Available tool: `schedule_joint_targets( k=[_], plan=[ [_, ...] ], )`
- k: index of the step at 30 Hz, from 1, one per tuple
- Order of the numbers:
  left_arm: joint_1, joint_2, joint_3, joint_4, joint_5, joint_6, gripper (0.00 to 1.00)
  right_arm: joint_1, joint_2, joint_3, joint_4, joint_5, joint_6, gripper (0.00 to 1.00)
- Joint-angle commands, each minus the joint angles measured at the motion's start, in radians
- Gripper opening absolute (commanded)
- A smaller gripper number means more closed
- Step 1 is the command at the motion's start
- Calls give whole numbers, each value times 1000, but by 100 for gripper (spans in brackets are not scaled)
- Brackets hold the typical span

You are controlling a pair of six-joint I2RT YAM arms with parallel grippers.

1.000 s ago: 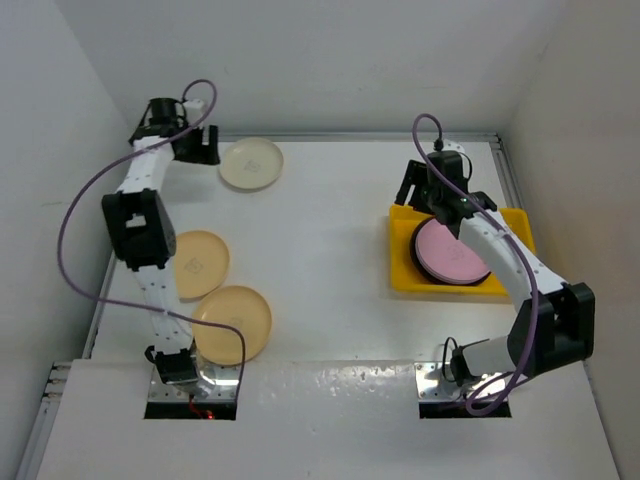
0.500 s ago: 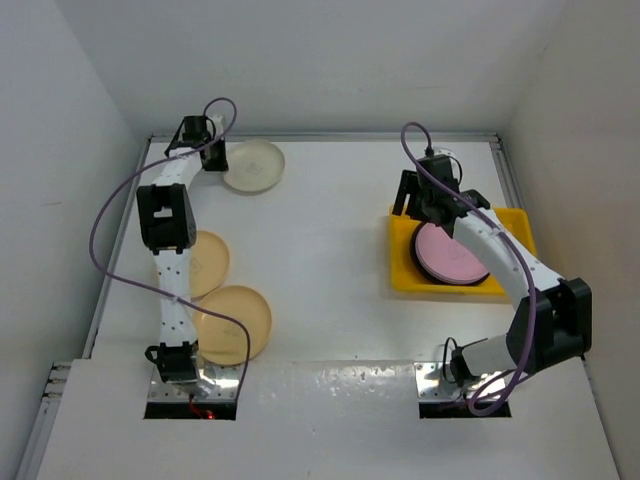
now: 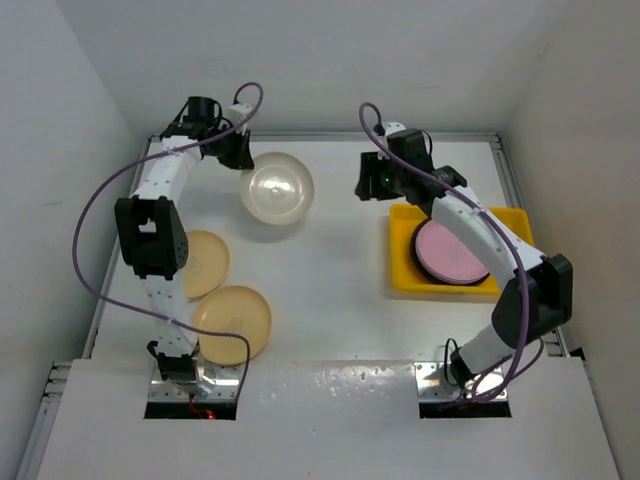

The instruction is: Place the plates into the plastic bin on the countertop

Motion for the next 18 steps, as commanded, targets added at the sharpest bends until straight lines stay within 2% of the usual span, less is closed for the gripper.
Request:
schedule_joint_targets(
  k=[1, 3, 6, 8, 13, 14, 18],
  plan=[
    [-77, -167, 29, -134, 106, 114, 0, 20, 63, 115, 55, -189, 57, 64],
    [-102, -190, 29, -220, 106, 136, 0, 38, 86, 132, 92, -191, 59, 71],
    [-126, -204, 16, -239, 131, 125, 0, 64, 95, 104, 147, -194, 72, 71],
    [-149, -226, 16, -257, 143, 116, 0, 72, 97, 83, 155, -194, 97, 59],
    [-171, -238, 65, -282, 207, 107, 0, 76, 83, -5, 230, -243, 158, 45],
    [-171, -247, 75, -282, 239, 93, 0, 81, 86, -16, 236, -241, 177, 37],
    [-171, -256, 75, -282, 312, 73, 0, 81, 79, -89, 273, -195, 223, 33]
  ],
)
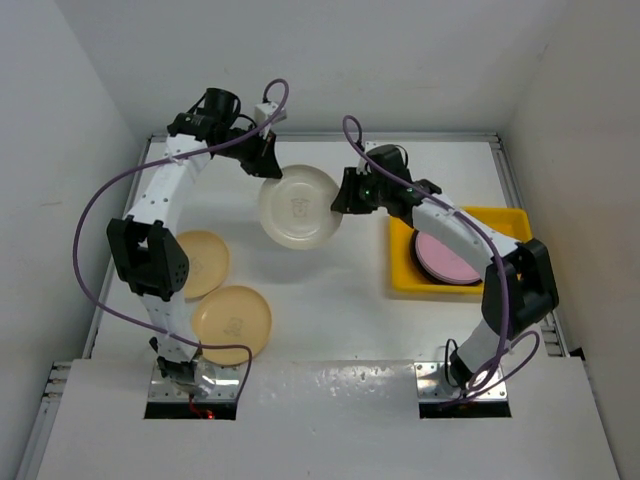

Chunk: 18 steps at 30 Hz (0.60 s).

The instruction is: Place the plates into the plastic bin on the countertop

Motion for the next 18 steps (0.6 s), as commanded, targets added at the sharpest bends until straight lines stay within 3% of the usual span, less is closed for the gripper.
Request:
schedule_joint_targets(
  k=[1, 2, 3, 5, 6, 7, 10, 14, 15, 18],
  plan=[
    [-7, -35, 34, -7, 123, -19, 0, 0, -25, -35, 81, 22, 56, 30],
    [-16, -44, 34, -16, 123, -19, 0, 2, -33, -45, 81, 55, 58, 24],
    [-16, -44, 23, -16, 106, -19, 0, -1, -48, -50, 83, 72, 61, 3],
    [-17, -44, 23, -16, 57, -19, 0, -9, -76, -65, 63, 140, 82, 0],
    [-26, -44, 23, -16, -22, -29, 5, -23, -100, -61, 48, 157, 100, 0],
    [-26, -44, 23, -16, -62, -40, 52, -49, -109, -56, 13, 157, 123, 0],
    [-26, -53, 34, -16, -205, -65, 97, -153, -218, -100, -113, 149, 136, 0],
    [22, -76, 34, 14, -421, -118, 100, -361, -392, -231, -256, 148, 151, 0],
    [55, -101, 5, 15, -443, -118, 100, -483, -463, -272, -373, 158, 150, 0],
    [121, -132, -67, 42, -411, -118, 100, -676, -557, -346, -452, 169, 136, 0]
  ],
)
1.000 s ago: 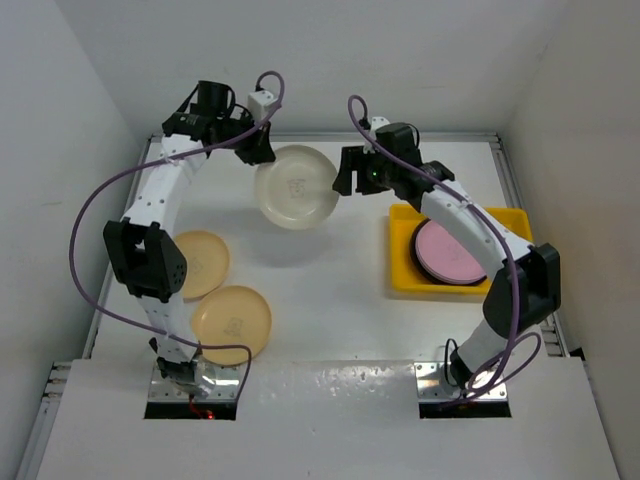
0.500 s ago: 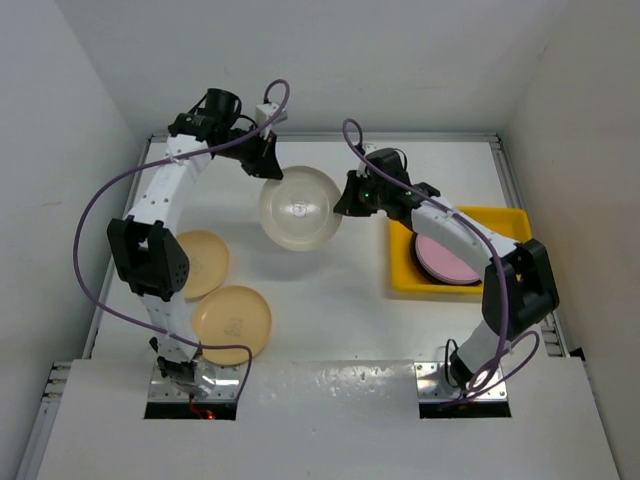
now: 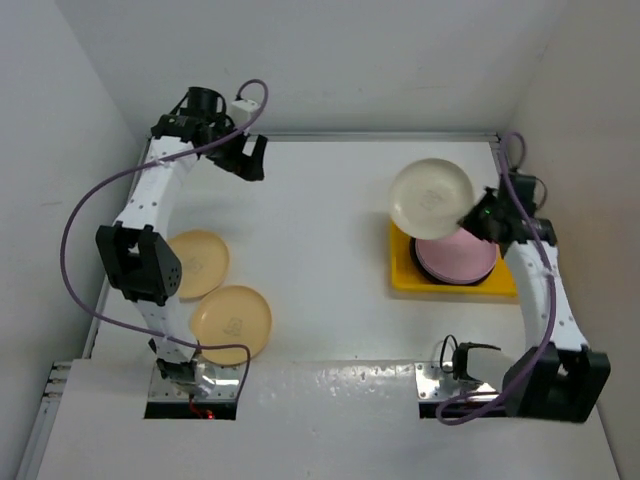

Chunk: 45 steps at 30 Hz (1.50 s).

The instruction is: Place the plates into the plastic bin on the countertop

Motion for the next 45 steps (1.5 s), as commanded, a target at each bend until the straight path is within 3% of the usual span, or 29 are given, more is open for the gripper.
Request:
schedule_joint_targets(
  k=[1, 2, 6, 13, 15, 17, 20, 23, 26, 29, 36, 40, 42, 43, 44, 45],
  plan=[
    [84, -105, -62, 47, -53, -26, 100, -137, -127, -91, -171, 21, 2, 0],
    [95, -120, -80, 58, -43, -26, 100, -227, -144, -133, -173, 17, -2, 0],
    [141, -131, -140, 67, -19, -26, 100, -342, -170, -197, -151, 32, -16, 0],
    [217, -158, -206, 76, 41, 3, 100, -349, -34, -245, -7, 40, -30, 5],
    [241, -169, -215, 76, 50, 3, 100, -349, 15, -230, -5, 59, -27, 18],
    [253, -169, -224, 76, 59, 13, 98, -349, 39, -225, -18, 78, -38, 42],
    [295, -180, -235, 76, 47, 22, 98, -349, 36, -233, -39, 144, -39, 68],
    [339, -180, -302, 76, 15, 63, 100, -349, 2, -259, 25, 156, -73, 78],
    [440, -180, -428, 93, -144, 118, 100, -326, -9, -195, -39, 194, -108, 79],
    [512, -168, -567, 171, -316, 132, 100, -214, -69, -142, -65, 297, -134, 80],
    [641, -66, -714, 251, -321, 143, 95, 2, -144, -69, -16, 357, -162, 79],
    [666, -56, -772, 219, -113, 220, 75, 146, -142, -30, -33, 368, -166, 76],
    [666, -56, -784, 201, -56, 229, 59, 217, -146, -24, -36, 392, -166, 73],
    [666, -45, -784, 201, -56, 229, 48, 240, -155, -23, -38, 404, -165, 71],
    [666, -36, -784, 201, -56, 229, 29, 257, -155, -24, -26, 408, -153, 69],
    [666, -25, -771, 190, -42, 206, 0, 274, -158, -23, -19, 405, -147, 66]
  ],
)
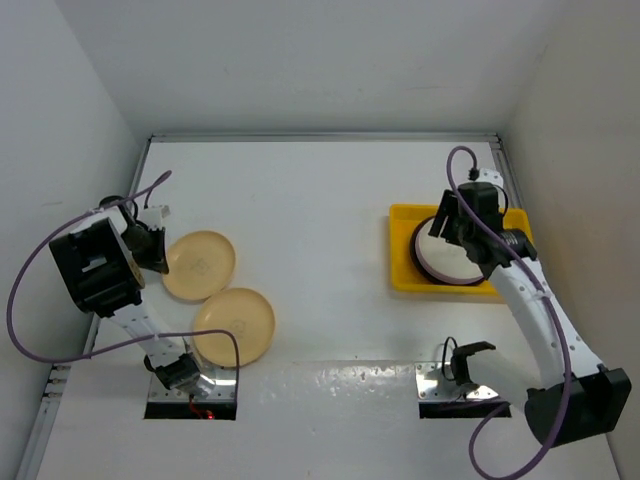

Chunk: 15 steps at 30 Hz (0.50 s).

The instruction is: Place the plates into the plastic bin on the countertop

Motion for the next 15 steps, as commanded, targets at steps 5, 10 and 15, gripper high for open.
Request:
schedule_joint_targets(
  k=[5, 10, 15],
  plan=[
    [-44, -33, 138, -10, 315, -28, 0, 234, 25, 32, 134, -53, -7, 60],
    [-231, -189, 316, 42, 431, -152, 0, 400, 169, 133, 233, -177, -41, 71],
    [-492, -237, 394, 42, 412, -186, 0, 492, 344, 291, 311, -242, -53, 80]
  ],
)
